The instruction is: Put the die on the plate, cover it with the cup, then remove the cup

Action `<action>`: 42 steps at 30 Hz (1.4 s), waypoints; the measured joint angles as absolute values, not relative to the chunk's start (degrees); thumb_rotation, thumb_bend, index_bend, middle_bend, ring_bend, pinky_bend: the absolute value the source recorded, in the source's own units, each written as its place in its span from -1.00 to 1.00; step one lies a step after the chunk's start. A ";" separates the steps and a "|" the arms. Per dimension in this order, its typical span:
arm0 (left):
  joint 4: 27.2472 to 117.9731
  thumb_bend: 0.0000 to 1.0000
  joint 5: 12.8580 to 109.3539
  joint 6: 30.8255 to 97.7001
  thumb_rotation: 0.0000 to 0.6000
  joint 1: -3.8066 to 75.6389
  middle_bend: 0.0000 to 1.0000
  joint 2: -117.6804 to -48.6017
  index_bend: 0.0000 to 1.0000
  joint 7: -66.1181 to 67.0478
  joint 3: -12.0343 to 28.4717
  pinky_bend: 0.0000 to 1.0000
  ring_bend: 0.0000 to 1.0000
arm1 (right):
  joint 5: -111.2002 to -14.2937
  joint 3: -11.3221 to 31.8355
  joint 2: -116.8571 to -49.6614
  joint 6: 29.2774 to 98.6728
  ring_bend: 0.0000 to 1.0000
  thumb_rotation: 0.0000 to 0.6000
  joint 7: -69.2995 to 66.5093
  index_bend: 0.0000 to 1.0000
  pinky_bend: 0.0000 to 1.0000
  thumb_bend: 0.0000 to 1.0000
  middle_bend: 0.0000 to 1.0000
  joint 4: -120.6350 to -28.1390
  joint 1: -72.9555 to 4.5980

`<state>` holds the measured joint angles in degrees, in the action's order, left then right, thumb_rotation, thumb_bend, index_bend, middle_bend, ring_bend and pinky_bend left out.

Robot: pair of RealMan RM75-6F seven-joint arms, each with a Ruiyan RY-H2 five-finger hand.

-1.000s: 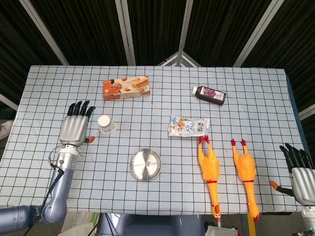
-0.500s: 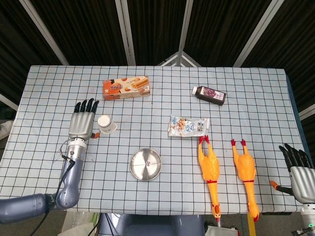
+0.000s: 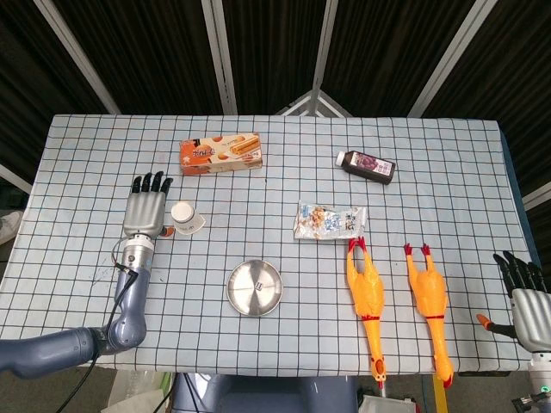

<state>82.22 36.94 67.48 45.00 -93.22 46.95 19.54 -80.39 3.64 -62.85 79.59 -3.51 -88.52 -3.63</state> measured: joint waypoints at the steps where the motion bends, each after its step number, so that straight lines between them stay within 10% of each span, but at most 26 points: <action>1: 81.36 -0.59 36.94 66.96 1.00 45.14 -0.86 -93.36 -0.68 46.75 19.38 -1.00 -1.00 | -80.11 3.76 -62.88 79.46 -0.85 1.00 -3.61 -0.95 -1.00 -0.83 -0.95 -88.37 -3.67; 15: 72.69 -0.43 37.61 61.93 1.00 47.07 -0.73 -96.89 -0.55 43.02 18.45 -0.97 -1.00 | -77.96 4.78 -62.84 77.76 -0.85 1.00 -4.67 -0.95 -1.00 -0.83 -0.95 -87.24 -4.25; 42: 66.34 -0.23 45.10 60.25 1.00 48.13 -0.54 -102.32 -0.37 35.94 16.14 -0.31 -0.53 | -77.74 4.40 -62.49 76.39 -0.85 1.00 -4.55 -0.95 -1.00 -0.83 -0.95 -87.54 -4.53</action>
<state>66.34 45.10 60.25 48.13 -102.32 35.94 16.14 -77.74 4.40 -62.49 76.39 -4.55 -87.54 -4.53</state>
